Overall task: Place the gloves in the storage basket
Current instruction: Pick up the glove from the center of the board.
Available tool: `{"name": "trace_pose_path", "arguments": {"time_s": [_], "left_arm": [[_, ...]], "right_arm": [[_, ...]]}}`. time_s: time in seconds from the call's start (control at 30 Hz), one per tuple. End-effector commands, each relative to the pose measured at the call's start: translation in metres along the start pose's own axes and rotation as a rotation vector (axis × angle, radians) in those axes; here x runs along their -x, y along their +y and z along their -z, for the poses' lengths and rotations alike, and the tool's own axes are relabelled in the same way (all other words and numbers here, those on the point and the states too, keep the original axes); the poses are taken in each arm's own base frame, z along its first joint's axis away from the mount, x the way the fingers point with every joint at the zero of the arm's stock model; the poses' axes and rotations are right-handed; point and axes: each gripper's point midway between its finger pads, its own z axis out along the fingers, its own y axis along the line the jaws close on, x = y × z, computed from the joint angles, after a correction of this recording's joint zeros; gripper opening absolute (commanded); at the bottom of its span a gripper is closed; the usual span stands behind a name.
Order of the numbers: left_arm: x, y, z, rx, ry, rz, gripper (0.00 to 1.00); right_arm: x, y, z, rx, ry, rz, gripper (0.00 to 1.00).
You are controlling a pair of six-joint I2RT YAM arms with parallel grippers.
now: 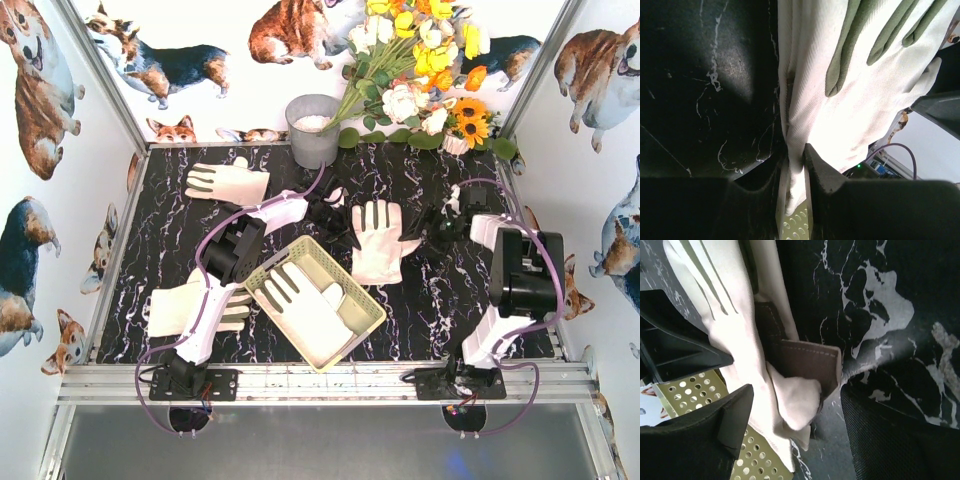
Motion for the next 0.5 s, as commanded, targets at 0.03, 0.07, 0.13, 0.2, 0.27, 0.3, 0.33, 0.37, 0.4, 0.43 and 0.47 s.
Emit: {"name": "trace_pose_path", "arguments": {"time_s": [0.03,0.07,0.13,0.2,0.27,0.3,0.33,0.37,0.4,0.43,0.47], "left_arm": [[-0.007,0.039,-0.017,0.100,0.033,0.035,0.14],[-0.007,0.040,-0.017,0.102,0.034,0.037,0.14],[-0.007,0.040,-0.017,0.101,0.037,0.037,0.14],[-0.008,0.041,-0.018,0.100,0.039,0.035,0.14],[-0.009,0.043,-0.020,0.099,0.042,0.036,0.14],[-0.008,0.043,-0.019,0.096,0.041,0.036,0.14],[-0.009,0.043,-0.021,0.096,0.045,0.036,0.12],[-0.009,0.042,-0.021,0.092,0.044,0.035,0.11],[-0.008,0.042,-0.021,0.087,0.042,0.033,0.10],[-0.008,0.041,-0.021,0.082,0.041,0.031,0.10],[-0.007,0.039,-0.021,0.076,0.039,0.028,0.09]], "right_arm": [[0.023,0.019,-0.008,0.131,-0.019,0.110,0.73],[0.022,0.019,-0.011,0.142,-0.008,0.111,0.73],[0.020,0.018,-0.016,0.154,0.011,0.114,0.73],[0.017,0.018,-0.022,0.163,0.030,0.119,0.71],[0.012,0.019,-0.028,0.169,0.054,0.122,0.69],[0.009,0.020,-0.032,0.169,0.068,0.126,0.68],[0.006,0.020,-0.035,0.167,0.080,0.128,0.67],[0.003,0.020,-0.038,0.162,0.091,0.130,0.66],[0.000,0.020,-0.040,0.157,0.096,0.132,0.65],[-0.002,0.020,-0.043,0.155,0.102,0.132,0.61],[-0.004,0.021,-0.045,0.154,0.106,0.132,0.57]]}}
